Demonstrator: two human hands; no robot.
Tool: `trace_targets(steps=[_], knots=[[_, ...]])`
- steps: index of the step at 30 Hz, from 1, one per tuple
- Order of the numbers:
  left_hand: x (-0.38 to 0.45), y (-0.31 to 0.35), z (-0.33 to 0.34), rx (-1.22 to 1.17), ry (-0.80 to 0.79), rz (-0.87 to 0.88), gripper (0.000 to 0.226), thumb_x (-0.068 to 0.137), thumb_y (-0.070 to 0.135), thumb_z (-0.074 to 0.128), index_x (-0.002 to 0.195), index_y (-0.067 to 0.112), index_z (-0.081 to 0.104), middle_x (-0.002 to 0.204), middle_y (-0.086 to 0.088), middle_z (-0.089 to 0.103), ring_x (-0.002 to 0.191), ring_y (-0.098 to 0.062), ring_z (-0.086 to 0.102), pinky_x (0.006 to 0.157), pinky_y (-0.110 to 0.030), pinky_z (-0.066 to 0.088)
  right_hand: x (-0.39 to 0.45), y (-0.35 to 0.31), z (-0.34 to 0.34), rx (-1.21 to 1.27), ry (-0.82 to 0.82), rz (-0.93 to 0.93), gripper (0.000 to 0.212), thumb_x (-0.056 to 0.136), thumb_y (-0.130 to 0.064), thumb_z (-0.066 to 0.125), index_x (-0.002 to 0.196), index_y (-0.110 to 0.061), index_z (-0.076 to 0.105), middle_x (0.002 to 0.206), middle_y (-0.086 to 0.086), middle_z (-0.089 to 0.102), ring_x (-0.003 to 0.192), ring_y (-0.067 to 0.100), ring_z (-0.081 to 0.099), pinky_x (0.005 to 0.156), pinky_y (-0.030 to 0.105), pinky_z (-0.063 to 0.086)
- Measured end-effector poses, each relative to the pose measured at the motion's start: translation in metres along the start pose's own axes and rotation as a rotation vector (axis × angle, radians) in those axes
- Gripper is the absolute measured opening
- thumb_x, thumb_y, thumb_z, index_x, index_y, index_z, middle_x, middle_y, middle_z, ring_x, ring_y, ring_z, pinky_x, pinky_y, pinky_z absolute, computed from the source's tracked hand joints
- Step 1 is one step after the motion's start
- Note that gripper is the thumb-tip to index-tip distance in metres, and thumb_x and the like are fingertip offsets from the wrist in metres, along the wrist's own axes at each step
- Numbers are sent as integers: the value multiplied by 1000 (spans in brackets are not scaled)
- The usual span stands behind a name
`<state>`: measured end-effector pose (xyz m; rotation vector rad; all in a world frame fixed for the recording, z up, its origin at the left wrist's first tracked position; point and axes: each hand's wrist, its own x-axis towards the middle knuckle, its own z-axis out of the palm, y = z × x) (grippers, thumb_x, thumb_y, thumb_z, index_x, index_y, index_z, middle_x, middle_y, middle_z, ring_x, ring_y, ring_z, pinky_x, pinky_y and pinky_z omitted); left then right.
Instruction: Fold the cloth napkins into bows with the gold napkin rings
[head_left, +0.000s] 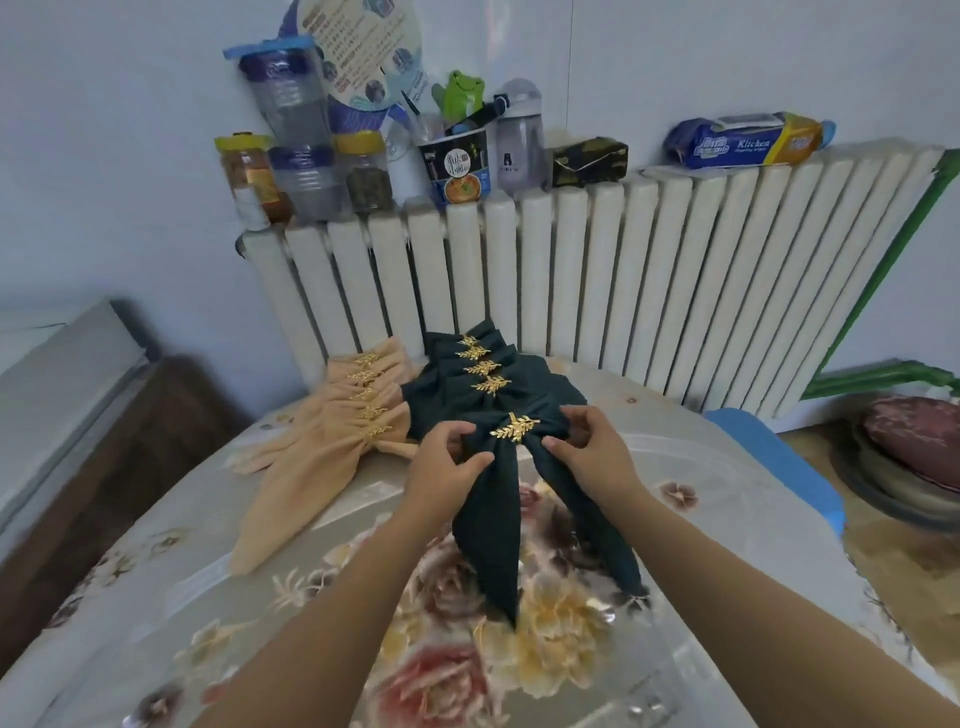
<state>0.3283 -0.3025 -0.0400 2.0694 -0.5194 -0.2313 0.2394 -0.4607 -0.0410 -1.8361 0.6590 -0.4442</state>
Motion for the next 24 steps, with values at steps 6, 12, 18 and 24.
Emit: trace_targets(steps=[6, 12, 18, 24], knots=[[77, -7, 8, 134, 7, -39, 40, 82, 22, 70, 119, 24, 54, 120, 5, 54, 108, -12, 51, 100, -37, 42, 75, -9, 23, -84, 10, 0, 46, 83, -13, 69, 124, -13, 49, 109, -6, 55, 87, 4, 54, 77, 10, 40], [87, -28, 17, 269, 21, -98, 42, 82, 20, 70, 120, 25, 51, 124, 6, 54, 114, -14, 51, 103, -42, 36, 96, 6, 41, -213, -68, 49, 47, 82, -11, 71, 122, -15, 48, 117, 0, 58, 104, 12, 55, 95, 25, 46], [97, -27, 18, 455, -63, -76, 42, 83, 21, 69, 120, 22, 49, 126, 6, 49, 118, -15, 46, 98, -34, 35, 108, 16, 50, -386, -90, 100, 52, 80, -17, 73, 123, -18, 44, 122, 3, 53, 111, 19, 53, 99, 32, 44], [94, 6, -17, 459, -226, -91, 50, 88, 32, 63, 131, 15, 42, 136, -2, 35, 114, -24, 49, 99, -36, 40, 106, -30, 26, -691, -175, 98, 64, 83, -33, 68, 135, -14, 37, 133, 9, 46, 122, 27, 44, 102, 37, 36]])
